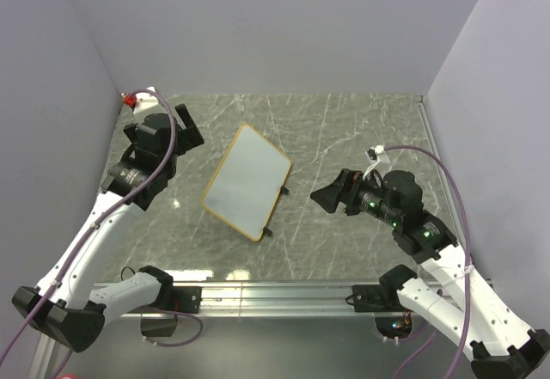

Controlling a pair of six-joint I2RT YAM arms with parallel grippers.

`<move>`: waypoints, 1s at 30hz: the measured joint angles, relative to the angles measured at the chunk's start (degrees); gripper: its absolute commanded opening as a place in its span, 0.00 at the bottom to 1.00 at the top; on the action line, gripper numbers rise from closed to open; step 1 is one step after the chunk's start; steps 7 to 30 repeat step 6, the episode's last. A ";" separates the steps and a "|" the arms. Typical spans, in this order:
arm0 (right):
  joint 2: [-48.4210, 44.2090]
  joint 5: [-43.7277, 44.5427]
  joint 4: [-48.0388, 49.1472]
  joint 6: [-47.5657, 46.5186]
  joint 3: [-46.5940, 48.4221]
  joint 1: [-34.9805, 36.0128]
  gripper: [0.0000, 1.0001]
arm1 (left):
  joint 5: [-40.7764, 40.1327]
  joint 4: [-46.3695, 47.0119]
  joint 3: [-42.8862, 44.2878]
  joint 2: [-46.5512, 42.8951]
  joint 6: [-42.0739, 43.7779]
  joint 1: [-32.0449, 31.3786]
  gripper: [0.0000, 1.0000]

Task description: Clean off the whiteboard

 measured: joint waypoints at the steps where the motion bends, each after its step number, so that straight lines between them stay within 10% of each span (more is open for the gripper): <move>1: 0.17 0.02 -0.04 -0.17 0.15 0.00 1.00 | -0.90 0.59 -0.42 0.00 0.02 0.00 0.99; 30: 1.03 -0.02 -0.20 -1.20 0.70 0.00 1.00 | -4.24 2.38 -2.49 0.00 0.11 0.00 0.97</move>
